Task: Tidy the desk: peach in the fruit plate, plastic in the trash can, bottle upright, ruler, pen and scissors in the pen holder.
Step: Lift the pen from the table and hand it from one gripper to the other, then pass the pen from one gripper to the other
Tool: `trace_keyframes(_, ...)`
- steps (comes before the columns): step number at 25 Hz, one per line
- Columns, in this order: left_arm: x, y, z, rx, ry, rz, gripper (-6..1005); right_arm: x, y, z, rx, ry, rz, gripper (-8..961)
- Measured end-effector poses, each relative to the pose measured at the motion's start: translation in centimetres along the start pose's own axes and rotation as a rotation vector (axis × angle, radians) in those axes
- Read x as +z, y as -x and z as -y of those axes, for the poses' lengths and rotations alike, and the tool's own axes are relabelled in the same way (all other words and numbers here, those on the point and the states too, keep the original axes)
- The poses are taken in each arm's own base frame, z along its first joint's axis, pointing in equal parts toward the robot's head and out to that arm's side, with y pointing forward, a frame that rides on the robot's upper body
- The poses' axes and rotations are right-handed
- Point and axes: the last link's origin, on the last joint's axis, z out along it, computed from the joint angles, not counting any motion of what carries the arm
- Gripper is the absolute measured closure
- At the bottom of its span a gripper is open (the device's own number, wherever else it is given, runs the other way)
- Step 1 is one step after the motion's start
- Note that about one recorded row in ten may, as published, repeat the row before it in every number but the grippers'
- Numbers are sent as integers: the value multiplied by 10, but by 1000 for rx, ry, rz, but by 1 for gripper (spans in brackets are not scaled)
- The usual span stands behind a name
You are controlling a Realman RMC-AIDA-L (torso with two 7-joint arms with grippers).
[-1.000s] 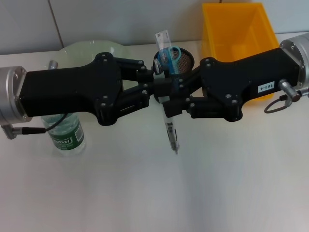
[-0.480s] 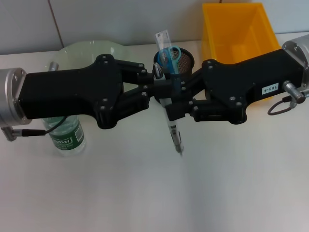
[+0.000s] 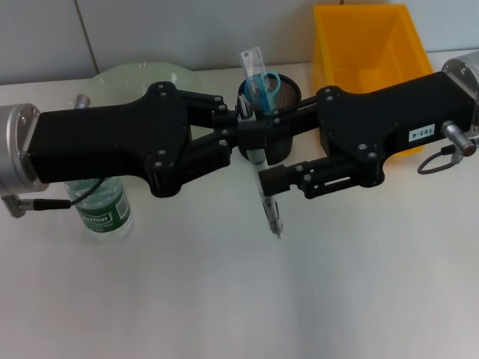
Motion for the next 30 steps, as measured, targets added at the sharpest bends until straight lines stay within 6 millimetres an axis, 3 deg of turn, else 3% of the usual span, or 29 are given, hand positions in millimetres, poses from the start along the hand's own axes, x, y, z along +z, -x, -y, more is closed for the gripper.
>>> trace_keyframes(4, -1, -1, 0, 0, -1, -7, 859, -2, 0, -1, 0, -3, 5, 511)
trace_keyframes(7, -3, -3, 0, 0, -9, -30, 858, -7, -1, -2, 4, -14, 11, 375)
trace_keyframes(9, -8, -5, -1, 0, -22, -64, 858, -18, -4, -6, 10, -50, 28, 285)
trace_keyframes(13, -14, -8, -4, -3, -41, -126, 857, -36, -8, -13, 15, -103, 65, 199)
trace_keyframes(19, -32, -15, -7, -31, -95, -319, 856, -63, -16, -30, 12, -163, 161, 199)
trace_keyframes(30, -45, -7, 3, -113, -155, -551, 854, -72, -26, -35, -46, -226, 227, 200)
